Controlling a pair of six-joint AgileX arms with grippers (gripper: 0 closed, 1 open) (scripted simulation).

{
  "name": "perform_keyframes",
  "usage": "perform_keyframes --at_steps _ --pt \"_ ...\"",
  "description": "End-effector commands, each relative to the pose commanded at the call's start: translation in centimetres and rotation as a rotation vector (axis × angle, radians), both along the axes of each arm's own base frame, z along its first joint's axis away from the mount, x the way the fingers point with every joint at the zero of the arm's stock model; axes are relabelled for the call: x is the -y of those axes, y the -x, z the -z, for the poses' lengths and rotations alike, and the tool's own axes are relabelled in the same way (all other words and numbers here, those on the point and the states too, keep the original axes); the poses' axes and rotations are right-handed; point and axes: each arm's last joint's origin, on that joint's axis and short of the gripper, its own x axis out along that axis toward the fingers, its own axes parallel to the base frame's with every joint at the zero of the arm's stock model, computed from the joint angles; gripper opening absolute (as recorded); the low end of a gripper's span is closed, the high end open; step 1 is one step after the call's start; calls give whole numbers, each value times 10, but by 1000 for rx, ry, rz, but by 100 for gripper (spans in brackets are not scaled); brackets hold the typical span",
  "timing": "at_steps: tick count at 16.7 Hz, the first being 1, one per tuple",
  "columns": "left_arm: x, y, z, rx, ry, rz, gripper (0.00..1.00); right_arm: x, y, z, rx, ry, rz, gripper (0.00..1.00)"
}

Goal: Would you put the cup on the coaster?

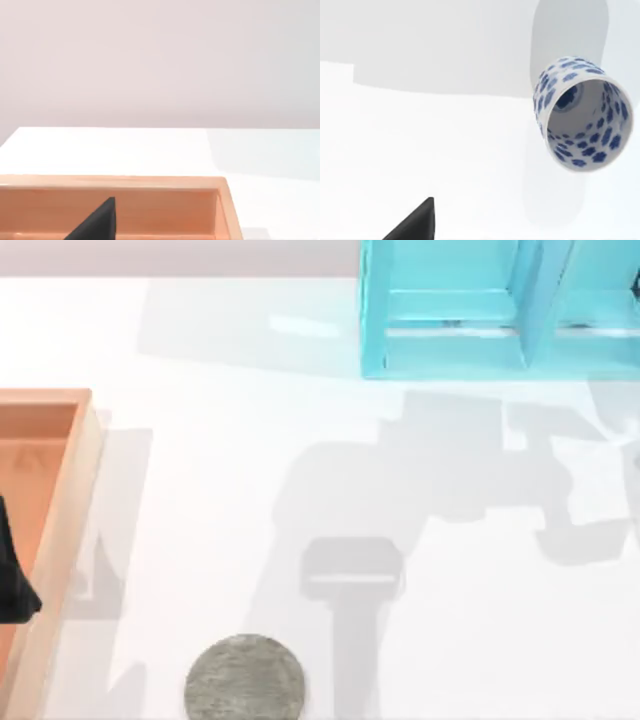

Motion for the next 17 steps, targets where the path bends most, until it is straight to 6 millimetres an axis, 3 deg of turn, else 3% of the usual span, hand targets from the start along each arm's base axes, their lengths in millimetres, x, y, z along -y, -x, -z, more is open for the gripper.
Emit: perform_keyframes --at_steps 5,13,17 --pt "0 0 0 0 0 0 100 -1 -1 4 1 0 0 100" --pt "0 0 0 0 0 0 100 0 -2 85 2 0 1 100" --pt "0 0 0 0 0 0 100 0 0 100 0 0 0 100"
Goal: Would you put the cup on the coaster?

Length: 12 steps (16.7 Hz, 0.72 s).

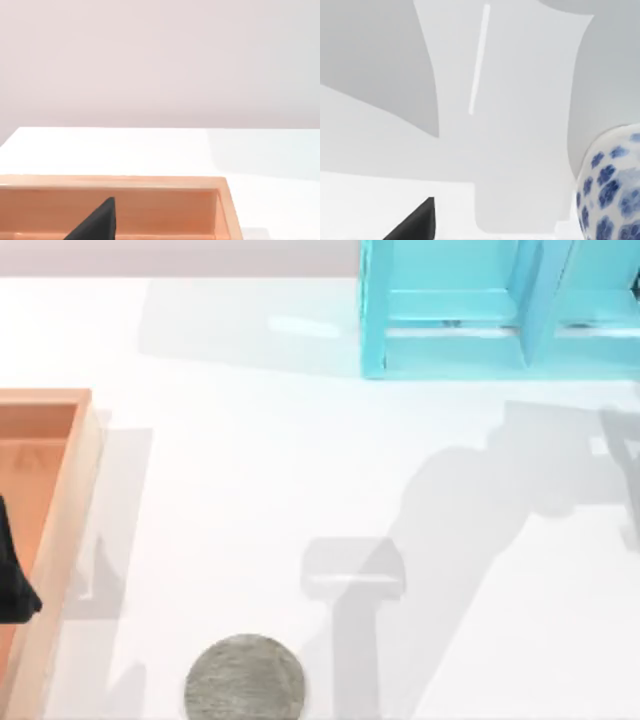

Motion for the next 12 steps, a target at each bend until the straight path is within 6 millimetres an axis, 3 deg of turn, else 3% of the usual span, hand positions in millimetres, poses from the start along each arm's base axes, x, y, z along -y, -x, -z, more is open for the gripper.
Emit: perform_keyframes --at_steps 2,12 --pt "0 0 0 0 0 0 100 0 0 0 0 0 0 100" --pt "0 0 0 0 0 0 100 0 0 0 0 0 0 25"
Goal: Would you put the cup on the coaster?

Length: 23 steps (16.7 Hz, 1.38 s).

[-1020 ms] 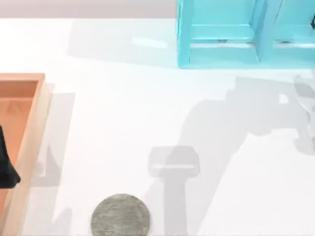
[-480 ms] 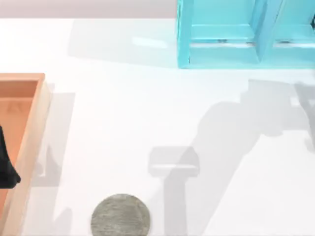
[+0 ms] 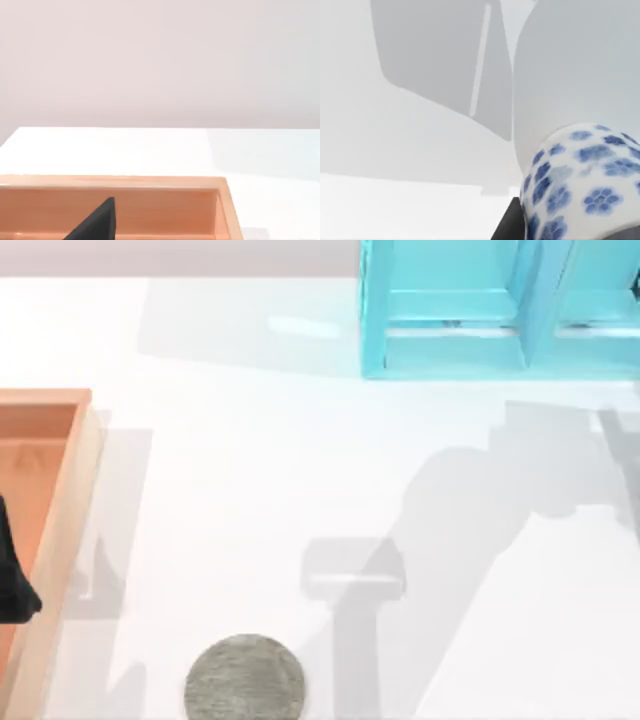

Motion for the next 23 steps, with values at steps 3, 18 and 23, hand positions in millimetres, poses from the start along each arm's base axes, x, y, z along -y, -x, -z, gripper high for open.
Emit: perform_keyframes --at_steps 3,18,23 --pt "0 0 0 0 0 0 100 0 0 0 0 0 0 2" --pt "0 0 0 0 0 0 100 -43 -10 -5 13 6 35 0" --pt "0 0 0 0 0 0 100 -149 -16 -13 33 6 115 0"
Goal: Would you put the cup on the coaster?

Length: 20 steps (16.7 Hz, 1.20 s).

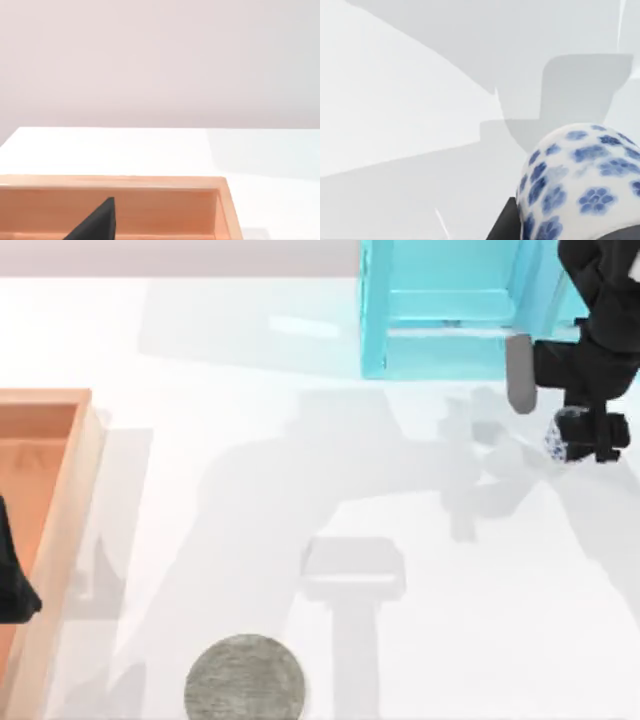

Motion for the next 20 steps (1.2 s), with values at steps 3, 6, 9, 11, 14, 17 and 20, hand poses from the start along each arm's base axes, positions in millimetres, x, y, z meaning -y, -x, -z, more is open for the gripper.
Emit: perform_keyframes --at_steps 3,6,9,11,14,17,20 --pt "0 0 0 0 0 0 100 -73 14 -2 -6 -2 95 0" --pt "0 0 0 0 0 0 100 -138 39 0 -36 8 243 0" --pt "0 0 0 0 0 0 100 -188 72 5 -78 40 439 0" --pt "0 0 0 0 0 0 100 -214 95 8 -102 71 584 0" --pt "0 0 0 0 0 0 100 -244 129 7 -114 114 806 0" --pt "0 0 0 0 0 0 100 -269 159 -2 -99 127 1013 0" --pt "0 0 0 0 0 0 100 -290 188 -17 -72 104 1181 0"
